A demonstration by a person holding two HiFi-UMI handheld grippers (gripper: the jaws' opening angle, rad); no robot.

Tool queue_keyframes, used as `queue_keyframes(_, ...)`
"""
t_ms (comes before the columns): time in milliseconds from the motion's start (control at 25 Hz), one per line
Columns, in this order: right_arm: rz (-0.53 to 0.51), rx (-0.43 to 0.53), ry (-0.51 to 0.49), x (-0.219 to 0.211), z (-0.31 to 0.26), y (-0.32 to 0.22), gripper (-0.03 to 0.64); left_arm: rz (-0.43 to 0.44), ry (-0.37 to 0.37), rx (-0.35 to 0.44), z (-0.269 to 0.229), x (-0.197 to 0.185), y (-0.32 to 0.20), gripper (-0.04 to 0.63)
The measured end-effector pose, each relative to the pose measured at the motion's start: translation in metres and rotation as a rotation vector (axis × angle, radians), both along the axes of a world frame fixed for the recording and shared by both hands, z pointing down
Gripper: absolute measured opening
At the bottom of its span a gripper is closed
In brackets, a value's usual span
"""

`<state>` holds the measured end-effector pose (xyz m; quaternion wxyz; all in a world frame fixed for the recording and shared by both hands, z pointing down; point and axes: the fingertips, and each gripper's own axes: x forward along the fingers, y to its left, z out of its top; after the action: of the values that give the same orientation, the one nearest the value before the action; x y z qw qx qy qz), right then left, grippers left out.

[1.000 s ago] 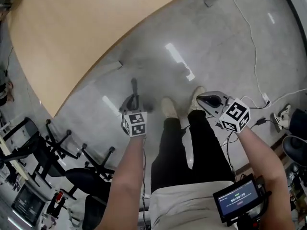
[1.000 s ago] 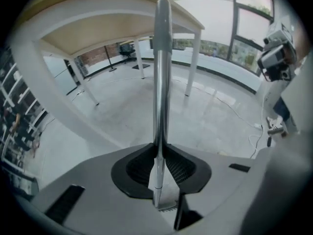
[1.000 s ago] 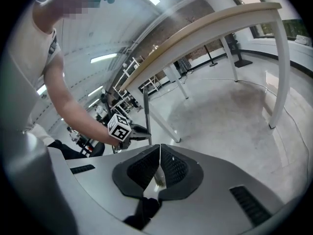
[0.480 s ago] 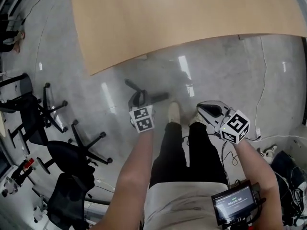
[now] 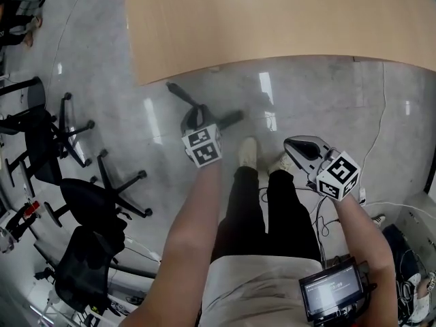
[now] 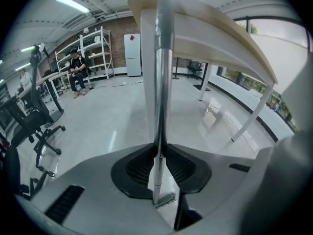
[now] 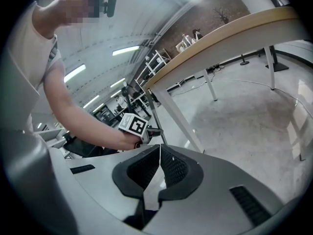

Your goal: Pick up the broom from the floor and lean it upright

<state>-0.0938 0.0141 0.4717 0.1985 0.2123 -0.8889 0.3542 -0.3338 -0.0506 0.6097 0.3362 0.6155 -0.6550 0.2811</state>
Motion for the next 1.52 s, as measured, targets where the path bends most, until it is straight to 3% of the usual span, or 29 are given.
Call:
queue_keyframes(360, 0.006, -0.022, 0.025, 0.011, 0.009, 0.005, 0.018, -0.027, -0.024, 0.007, -0.001, -0.018, -0.009, 0.075)
queue_keyframes(1000, -0.02, -0.016, 0.043, 0.011, 0.009, 0.002, 0.018, 0.061, -0.042, 0.02, -0.013, -0.013, -0.017, 0.141)
queue_keyframes(1280, -0.005, 0.007, 0.053, 0.021, -0.009, 0.012, 0.018, 0.075, -0.064, 0.094, -0.067, -0.041, 0.029, 0.141)
queue_keyframes(1360, -0.003, 0.005, 0.051, 0.032, -0.014, 0.019, 0.018, 0.065, -0.07, 0.126, -0.095, -0.044, 0.042, 0.123)
queue_keyframes(1520, -0.021, -0.01, 0.054, 0.053, -0.02, 0.041, 0.018, 0.05, -0.071, 0.176, -0.142, -0.029, 0.079, 0.025)
